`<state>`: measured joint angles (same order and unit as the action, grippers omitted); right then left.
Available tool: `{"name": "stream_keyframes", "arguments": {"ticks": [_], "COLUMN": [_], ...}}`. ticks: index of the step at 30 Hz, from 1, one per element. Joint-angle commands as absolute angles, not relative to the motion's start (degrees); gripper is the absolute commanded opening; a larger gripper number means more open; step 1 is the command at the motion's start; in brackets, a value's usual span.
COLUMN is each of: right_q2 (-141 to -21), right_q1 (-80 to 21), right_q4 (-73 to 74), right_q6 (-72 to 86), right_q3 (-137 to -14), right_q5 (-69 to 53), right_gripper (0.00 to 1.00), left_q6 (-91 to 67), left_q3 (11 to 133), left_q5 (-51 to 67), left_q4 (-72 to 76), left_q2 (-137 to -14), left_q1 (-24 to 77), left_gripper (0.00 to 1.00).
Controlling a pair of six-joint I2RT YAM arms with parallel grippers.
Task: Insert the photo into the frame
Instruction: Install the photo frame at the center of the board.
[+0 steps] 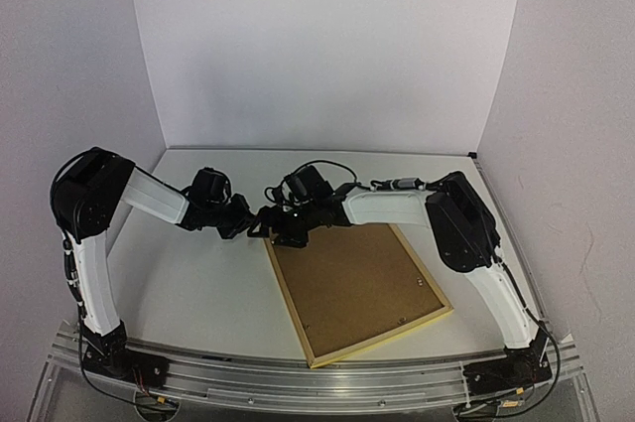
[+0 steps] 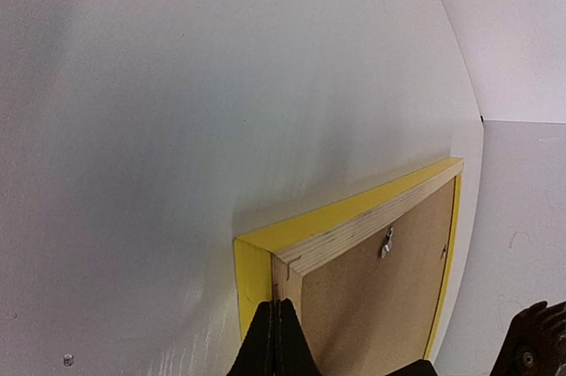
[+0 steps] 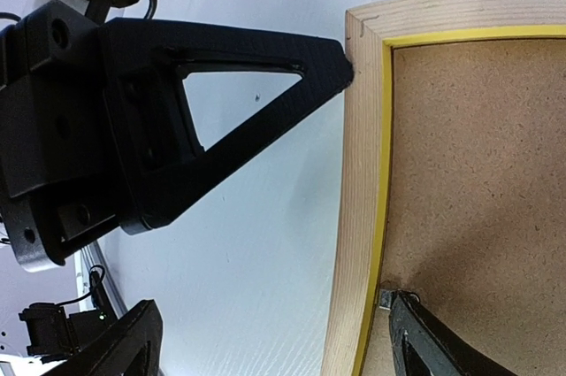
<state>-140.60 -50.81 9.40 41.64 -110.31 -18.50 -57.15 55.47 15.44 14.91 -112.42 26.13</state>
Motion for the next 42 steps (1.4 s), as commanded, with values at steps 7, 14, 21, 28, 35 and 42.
{"name": "stream_keyframes", "arguments": {"ticks": [7, 14, 21, 28, 35, 42], "right_q2": [-142.40, -132.14, -108.62, -86.84, -71.86, -68.71], "right_q1": [-52.29, -52.17, -50.36, -49.96, -49.94, -49.98], "right_q4": [10.15, 10.32, 15.93, 37.03, 46.45, 46.44], "right_q6": [42.76, 40.74, 42.99, 54.51, 68.13, 73.87], "right_q3": [-110.53, -102.84, -79.96, -61.86, -48.77, -42.04], "right_q5": [-18.05, -9.79, 1.08, 8.09, 3.62, 3.32], "right_gripper": [0.85, 0.85, 0.86, 0.86, 0.85, 0.84], "left_q6": [-57.60, -57.90, -56.47, -47.52, -33.84, -23.36], "left_q3": [52.07, 50.75, 50.13, 53.42, 64.88, 81.68], "left_q5": [18.19, 17.15, 15.99, 8.56, 5.50, 17.46], "left_q4": [3.41, 3.16, 2.55, -4.07, -8.68, -9.49], "left_q2": [-114.84, -113.15, -110.93, -100.70, -99.39, -115.76], "left_q1": [27.29, 27.25, 27.26, 27.25, 27.15, 26.02], "left_gripper": [0.00, 0.00, 0.01, 0.57, 1.00, 0.99]}}
